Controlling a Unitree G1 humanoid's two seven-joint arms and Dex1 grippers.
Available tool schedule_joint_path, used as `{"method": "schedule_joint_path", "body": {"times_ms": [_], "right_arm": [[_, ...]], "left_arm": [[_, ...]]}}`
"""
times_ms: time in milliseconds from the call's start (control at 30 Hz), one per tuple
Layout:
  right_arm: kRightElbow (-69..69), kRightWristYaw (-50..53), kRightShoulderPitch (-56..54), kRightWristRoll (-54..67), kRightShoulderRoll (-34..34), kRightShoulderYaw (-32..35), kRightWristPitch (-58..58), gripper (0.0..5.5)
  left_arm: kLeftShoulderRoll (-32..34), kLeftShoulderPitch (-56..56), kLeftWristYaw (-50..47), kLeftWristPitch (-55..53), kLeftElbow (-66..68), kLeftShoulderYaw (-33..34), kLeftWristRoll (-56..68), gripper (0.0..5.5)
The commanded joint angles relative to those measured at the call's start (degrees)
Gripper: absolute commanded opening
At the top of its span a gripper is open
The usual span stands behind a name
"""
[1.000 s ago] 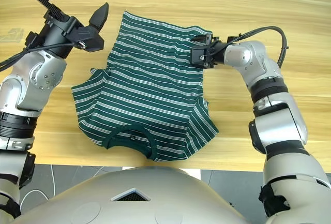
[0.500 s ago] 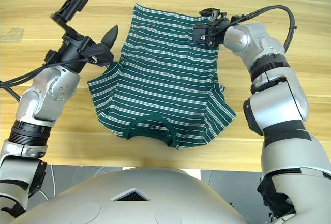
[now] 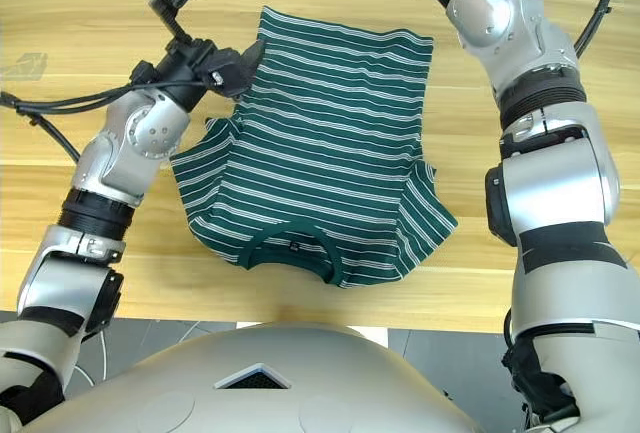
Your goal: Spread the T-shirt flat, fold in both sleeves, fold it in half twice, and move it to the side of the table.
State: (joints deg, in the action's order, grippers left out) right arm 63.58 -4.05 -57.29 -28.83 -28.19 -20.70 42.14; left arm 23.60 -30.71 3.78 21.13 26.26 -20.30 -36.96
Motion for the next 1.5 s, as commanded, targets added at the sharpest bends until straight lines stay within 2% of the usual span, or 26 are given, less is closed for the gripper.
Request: {"method": "schedule_joint_path", "body": {"times_ms": [33,133,233,333,433,633,967,1267,1500], "right_arm": [[-10.31,-3.96,6.36,4.79,-2.13,2.97,1.38,3.27],[-19.34,-6.54,11.27,6.97,-3.8,4.73,0.27,3.27],[-26.56,-8.13,15.21,7.61,-4.24,5.78,-1.55,3.27],[-30.77,-9.17,18.19,7.48,-4.09,6.05,-3.51,3.27],[-32.74,-9.39,20.13,6.96,-4.46,6.45,-4.64,3.27],[-36.1,-10.06,21.91,7.43,-3.98,7.27,-6.42,3.27],[-37.24,-10.58,22.27,7.16,-3.9,7.52,-7.0,3.27],[-37.83,-10.4,22.91,7.17,-4.25,7.8,-6.68,3.27],[-37.67,-10.13,23.25,6.8,-3.9,7.8,-6.55,3.27]], "left_arm": [[-4.59,-8.48,5.52,0.85,17.89,-6.49,-2.69,5.35],[-7.39,-13.16,8.97,2.37,30.84,-10.42,-4.17,5.35],[-9.85,-17.04,6.97,1.61,40.37,-12.5,-5.72,5.35],[-11.87,-18.45,1.6,-2.4,46.57,-11.47,-4.38,5.35],[-10.97,-17.17,-1.61,-2.86,48.44,-10.55,-3.21,5.35],[-7.28,-12.86,-2.95,-0.55,47.4,-9.53,-1.34,5.35],[-6.15,-8.02,-5.62,1.89,41.62,-8.82,0.89,5.35],[-1.08,-5.31,-9.15,-2.78,35.39,-7.16,1.4,5.35],[-0.14,-0.57,-9.44,-3.21,27.24,-5.79,2.55,5.35]]}}
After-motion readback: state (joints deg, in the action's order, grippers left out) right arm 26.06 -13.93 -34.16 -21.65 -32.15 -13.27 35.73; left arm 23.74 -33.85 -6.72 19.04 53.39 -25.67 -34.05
